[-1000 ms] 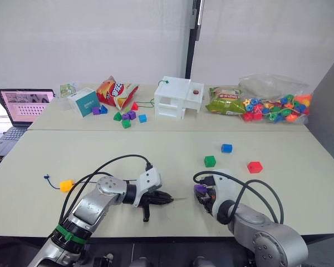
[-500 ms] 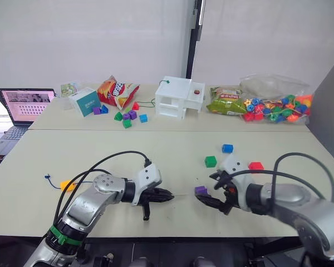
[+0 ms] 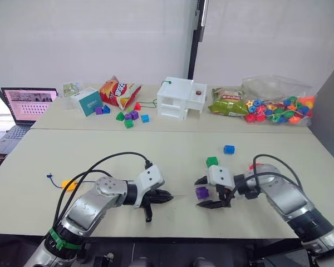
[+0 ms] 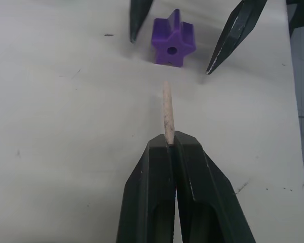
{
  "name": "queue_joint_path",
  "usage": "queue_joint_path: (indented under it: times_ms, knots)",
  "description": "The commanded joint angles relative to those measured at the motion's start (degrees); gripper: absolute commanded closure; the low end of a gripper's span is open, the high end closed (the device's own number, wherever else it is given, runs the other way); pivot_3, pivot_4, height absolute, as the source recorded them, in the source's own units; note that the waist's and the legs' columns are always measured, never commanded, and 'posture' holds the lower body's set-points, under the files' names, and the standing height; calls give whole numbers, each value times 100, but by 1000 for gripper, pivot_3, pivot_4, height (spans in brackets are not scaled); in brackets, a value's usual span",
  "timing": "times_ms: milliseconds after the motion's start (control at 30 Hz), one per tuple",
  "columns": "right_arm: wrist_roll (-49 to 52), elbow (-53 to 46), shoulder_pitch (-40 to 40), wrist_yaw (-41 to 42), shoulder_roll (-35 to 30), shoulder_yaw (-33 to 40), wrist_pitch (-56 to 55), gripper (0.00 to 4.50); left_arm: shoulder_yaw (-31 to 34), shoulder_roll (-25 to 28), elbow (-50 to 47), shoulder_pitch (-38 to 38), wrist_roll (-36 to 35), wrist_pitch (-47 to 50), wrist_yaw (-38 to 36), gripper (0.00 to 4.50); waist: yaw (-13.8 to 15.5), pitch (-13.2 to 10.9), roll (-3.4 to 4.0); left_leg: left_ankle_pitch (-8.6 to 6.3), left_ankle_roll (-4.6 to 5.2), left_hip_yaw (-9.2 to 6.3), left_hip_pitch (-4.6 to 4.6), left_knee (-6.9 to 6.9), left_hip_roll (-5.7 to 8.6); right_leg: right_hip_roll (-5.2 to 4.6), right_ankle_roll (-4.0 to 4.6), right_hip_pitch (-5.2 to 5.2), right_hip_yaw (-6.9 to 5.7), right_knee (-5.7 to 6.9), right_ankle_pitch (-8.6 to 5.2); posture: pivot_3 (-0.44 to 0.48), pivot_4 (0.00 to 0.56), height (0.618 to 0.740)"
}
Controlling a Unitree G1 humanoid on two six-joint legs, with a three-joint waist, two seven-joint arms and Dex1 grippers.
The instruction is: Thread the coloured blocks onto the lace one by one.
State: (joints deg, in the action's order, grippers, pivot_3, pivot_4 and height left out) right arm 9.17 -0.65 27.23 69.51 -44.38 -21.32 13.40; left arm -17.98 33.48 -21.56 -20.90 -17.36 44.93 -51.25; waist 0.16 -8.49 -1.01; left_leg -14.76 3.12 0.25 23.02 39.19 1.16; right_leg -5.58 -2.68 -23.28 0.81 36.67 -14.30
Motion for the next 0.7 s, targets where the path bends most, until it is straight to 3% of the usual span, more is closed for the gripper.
queue_joint_path:
  times_ms: [33, 133, 400, 700]
  knots:
    - [-127, 202, 73, 154, 7, 108, -387, 2261, 13, -4, -216, -50, -26, 56, 110, 4500, 20, 0, 0, 0, 0, 1, -1, 0, 1, -1, 0, 0, 1, 0, 0, 0, 150, 740]
    - [-197, 360, 17, 167, 38, 148, -517, 3134, 19, -30, -227, -86, -69, 110, 153, 4500, 27, 0, 0, 0, -1, -1, -4, 0, -1, 0, 1, 0, 1, 1, 0, 0, 150, 740]
    - [-344, -120, -94, -370, 374, 179, 250, 3133, -295, -218, -30, -507, -91, 160, 56, 4500, 23, 0, 0, 0, -3, -3, -6, -1, -2, 1, 2, 1, 3, 5, 1, 0, 150, 740]
    - [-523, -590, -278, -386, 366, 79, 650, 3133, -554, -133, 215, -776, -28, 149, -129, 4500, 28, 0, 0, 0, -3, -3, -7, -2, -1, 3, 3, 1, 3, 5, 1, 0, 150, 740]
